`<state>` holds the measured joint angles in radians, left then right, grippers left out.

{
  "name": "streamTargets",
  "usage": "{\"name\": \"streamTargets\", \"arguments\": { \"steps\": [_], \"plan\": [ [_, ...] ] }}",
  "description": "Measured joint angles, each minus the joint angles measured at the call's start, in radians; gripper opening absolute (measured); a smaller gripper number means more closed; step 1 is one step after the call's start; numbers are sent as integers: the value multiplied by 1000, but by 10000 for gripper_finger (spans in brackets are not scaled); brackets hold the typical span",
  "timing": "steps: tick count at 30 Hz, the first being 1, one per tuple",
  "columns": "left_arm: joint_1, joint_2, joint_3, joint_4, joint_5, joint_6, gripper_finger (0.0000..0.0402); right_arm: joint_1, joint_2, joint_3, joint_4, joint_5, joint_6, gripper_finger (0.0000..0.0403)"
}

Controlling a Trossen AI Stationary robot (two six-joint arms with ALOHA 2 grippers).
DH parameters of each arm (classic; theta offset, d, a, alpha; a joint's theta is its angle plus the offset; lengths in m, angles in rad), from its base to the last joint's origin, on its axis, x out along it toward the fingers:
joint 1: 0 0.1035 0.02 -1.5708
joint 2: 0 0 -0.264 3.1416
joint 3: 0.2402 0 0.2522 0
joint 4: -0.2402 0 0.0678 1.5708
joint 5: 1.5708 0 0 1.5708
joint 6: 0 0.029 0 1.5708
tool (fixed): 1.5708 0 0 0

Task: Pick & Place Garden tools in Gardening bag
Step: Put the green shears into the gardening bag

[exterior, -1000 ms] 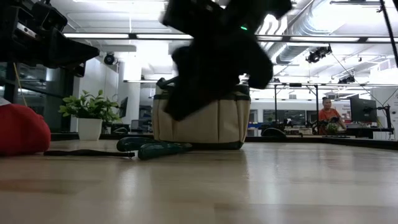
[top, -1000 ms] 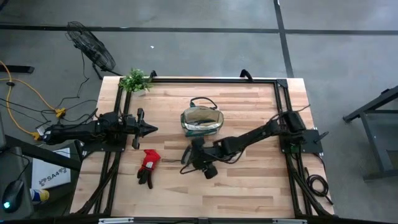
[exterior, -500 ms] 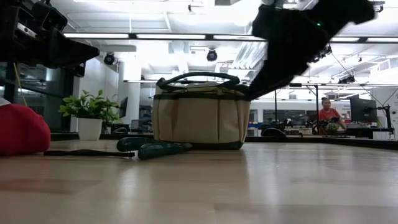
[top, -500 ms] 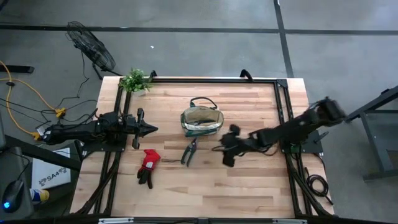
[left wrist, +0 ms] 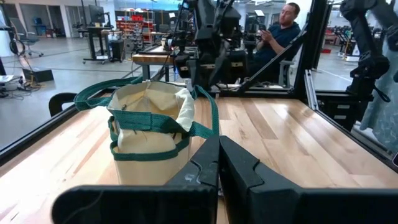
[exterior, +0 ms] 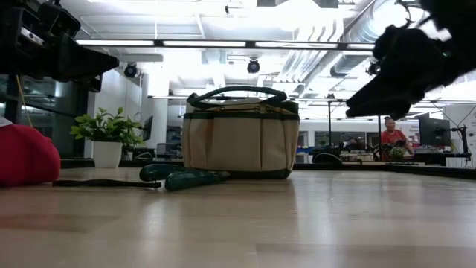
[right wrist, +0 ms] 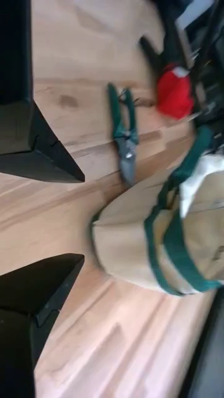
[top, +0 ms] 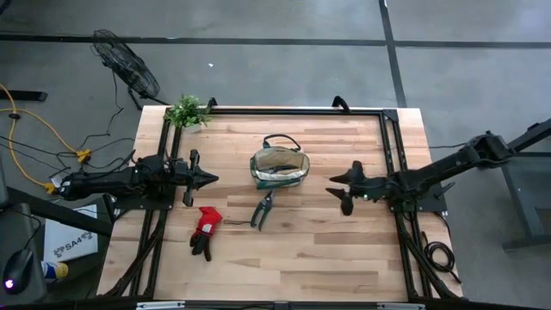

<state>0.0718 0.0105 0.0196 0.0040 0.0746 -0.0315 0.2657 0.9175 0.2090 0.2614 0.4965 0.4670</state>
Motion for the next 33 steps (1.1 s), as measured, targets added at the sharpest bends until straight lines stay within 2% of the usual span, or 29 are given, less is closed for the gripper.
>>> {"name": "streamTargets", "arguments": {
  "steps": [3, 8, 13, 22, 26, 31, 33],
  "plan": [
    [0, 0, 0, 0, 0, 0, 1, 0, -68, -82, 131, 0, -61, 189],
    [0, 0, 0, 0, 0, 0, 1, 0, -149, -169, 247, 0, -120, 189],
    [0, 0, 0, 0, 0, 0, 1, 0, -202, -201, 267, 0, -138, 189],
    [0, 0, 0, 0, 0, 0, 1, -41, -302, -201, 258, -6, -315, 189],
    [0, 0, 0, 0, 0, 0, 1, -89, -365, -201, 193, -77, -364, 189],
    [0, 0, 0, 0, 0, 0, 1, -132, -454, -202, 86, -250, -359, 189],
    [0, 0, 0, 0, 0, 0, 1, -143, -497, -202, 42, -278, -358, 189]
  ]
}}
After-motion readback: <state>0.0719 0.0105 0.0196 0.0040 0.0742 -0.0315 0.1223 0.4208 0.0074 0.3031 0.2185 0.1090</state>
